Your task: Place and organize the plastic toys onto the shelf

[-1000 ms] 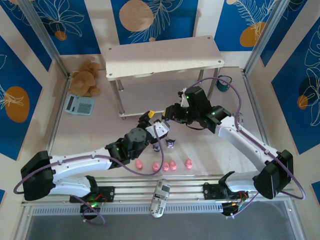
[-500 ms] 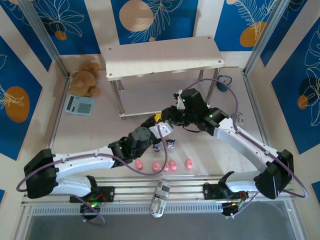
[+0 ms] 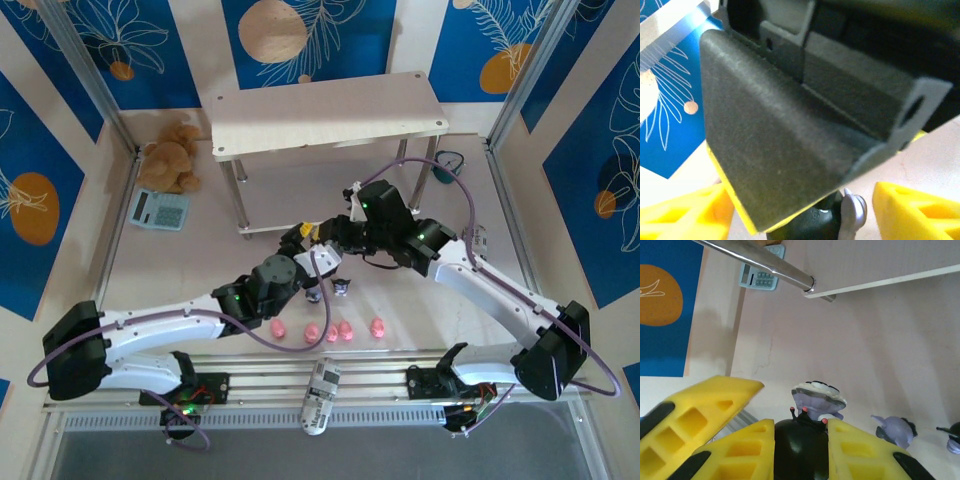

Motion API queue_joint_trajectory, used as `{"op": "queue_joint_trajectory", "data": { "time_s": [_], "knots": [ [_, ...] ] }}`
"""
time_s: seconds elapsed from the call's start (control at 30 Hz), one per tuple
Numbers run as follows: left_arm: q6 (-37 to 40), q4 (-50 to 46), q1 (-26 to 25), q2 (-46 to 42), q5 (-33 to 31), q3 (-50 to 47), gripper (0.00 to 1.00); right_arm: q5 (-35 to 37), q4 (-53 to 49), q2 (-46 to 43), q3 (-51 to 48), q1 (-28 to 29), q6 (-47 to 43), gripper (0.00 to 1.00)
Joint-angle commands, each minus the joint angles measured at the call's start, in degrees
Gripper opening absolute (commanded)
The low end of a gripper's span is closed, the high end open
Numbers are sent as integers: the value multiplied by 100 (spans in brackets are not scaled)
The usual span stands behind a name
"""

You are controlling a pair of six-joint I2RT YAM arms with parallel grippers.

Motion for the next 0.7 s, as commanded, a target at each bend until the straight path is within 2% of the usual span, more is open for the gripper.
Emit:
{"op": "queue_joint_trajectory", "data": {
  "time_s": [0.0, 0.13, 0.3, 0.53, 0.67],
  "knots": [
    [70, 171, 29, -78, -184, -30, 76, -100, -49, -168, 172, 84, -23, 0],
    [75, 122, 55, -105, -121, -21, 74, -135, -31, -173, 216, 174, -31, 0],
    [16, 27, 123, -141, 70, 27, 67, -332, 18, -56, 298, 264, -49, 0],
    [-51, -40, 250, -178, 243, 50, 71, -564, -95, 74, 432, 445, -218, 0],
    [-301, -328, 428, -259, 474, 115, 69, -729, -183, 133, 536, 554, -399, 0]
  ]
}}
